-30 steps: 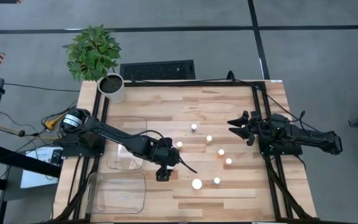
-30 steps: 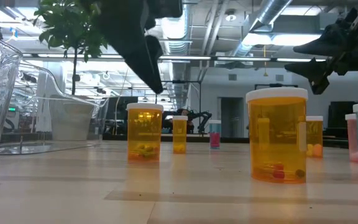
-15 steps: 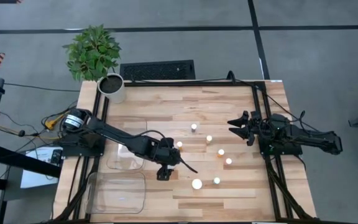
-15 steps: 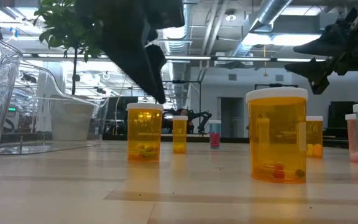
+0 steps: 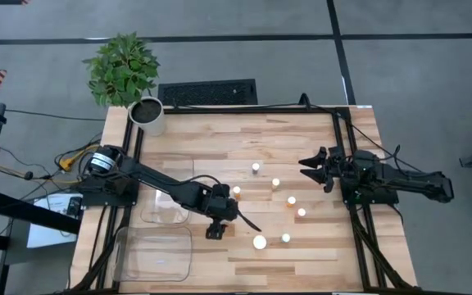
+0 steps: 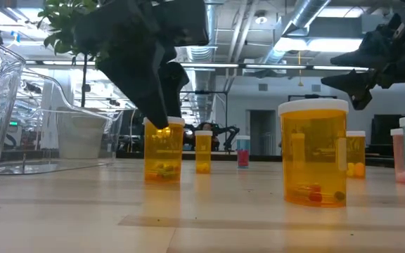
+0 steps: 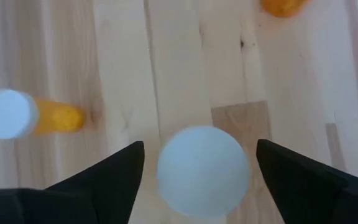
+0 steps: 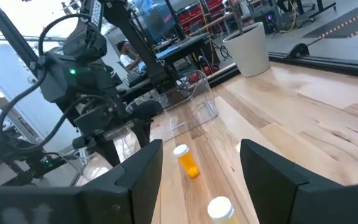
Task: Pick and place medicine bottles into bin by pill shape (circle, oval)
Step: Put the middle orange capsule bottle into the bottom transparent bin
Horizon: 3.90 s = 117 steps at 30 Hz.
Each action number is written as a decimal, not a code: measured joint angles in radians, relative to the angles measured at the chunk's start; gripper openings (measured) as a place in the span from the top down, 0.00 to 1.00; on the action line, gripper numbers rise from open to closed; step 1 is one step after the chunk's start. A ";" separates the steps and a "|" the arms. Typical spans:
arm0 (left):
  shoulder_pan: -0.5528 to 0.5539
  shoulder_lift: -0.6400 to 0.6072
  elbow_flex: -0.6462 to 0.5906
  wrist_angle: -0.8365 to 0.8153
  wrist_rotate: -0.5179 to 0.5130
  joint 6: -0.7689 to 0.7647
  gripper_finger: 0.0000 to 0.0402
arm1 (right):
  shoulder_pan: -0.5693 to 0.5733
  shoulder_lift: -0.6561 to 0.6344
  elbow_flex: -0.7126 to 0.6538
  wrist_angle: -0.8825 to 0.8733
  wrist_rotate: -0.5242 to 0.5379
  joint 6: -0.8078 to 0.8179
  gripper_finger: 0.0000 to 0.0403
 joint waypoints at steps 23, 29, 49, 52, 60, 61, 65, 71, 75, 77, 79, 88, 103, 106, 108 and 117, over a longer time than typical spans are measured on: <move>0.002 -0.001 0.067 -0.082 -0.002 -0.029 0.46 | 0.000 0.001 0.000 0.001 0.000 0.000 0.44; -0.006 -0.009 0.210 -0.234 -0.003 -0.099 0.46 | 0.000 0.001 0.000 0.001 0.000 0.000 0.44; -0.446 -0.333 0.333 -0.728 -0.274 -0.893 0.45 | -0.001 0.001 0.000 0.006 0.001 -0.002 0.44; -0.547 -0.335 0.333 -0.782 -0.308 -1.055 0.45 | -0.001 0.001 0.000 0.004 0.001 -0.002 0.44; -0.752 -0.330 0.234 -0.811 -0.335 -1.450 0.45 | -0.001 0.001 0.000 0.005 0.001 -0.002 0.44; -0.772 -0.330 0.215 -0.810 -0.324 -1.491 0.45 | -0.001 0.001 0.000 0.006 0.001 -0.002 0.44; -0.832 -0.329 0.129 -0.786 -0.281 -1.606 0.45 | -0.001 0.001 0.000 0.006 0.002 -0.002 0.44; -0.873 -0.328 -0.014 -0.684 -0.203 -1.694 0.45 | -0.001 0.001 0.000 0.007 0.002 -0.001 0.44; -0.882 -0.328 -0.101 -0.618 -0.193 -1.710 0.45 | -0.001 0.001 0.000 0.008 0.001 -0.001 0.44; -0.882 -0.328 -0.139 -0.581 -0.173 -1.709 0.45 | -0.001 0.001 0.000 0.008 0.002 0.000 0.44; -0.882 -0.328 -0.174 -0.544 -0.155 -1.708 0.45 | -0.001 0.001 0.000 0.009 0.002 0.000 0.44; -0.882 -0.328 -0.269 -0.477 -0.152 -1.705 0.45 | -0.001 0.001 0.000 0.009 0.002 0.000 0.44; -0.882 -0.328 -0.280 -0.529 -0.169 -1.681 0.45 | -0.001 0.001 0.000 0.008 0.002 -0.001 0.44; -0.882 -0.328 -0.280 -0.530 -0.169 -1.683 0.45 | -0.001 0.001 0.000 0.008 0.001 -0.001 0.44; -0.882 -0.328 -0.280 -0.530 -0.169 -1.686 0.45 | -0.001 0.001 0.000 0.008 0.001 -0.001 0.44; -0.882 -0.328 -0.280 -0.529 -0.169 -1.693 0.45 | -0.001 0.001 0.000 0.008 0.001 0.000 0.44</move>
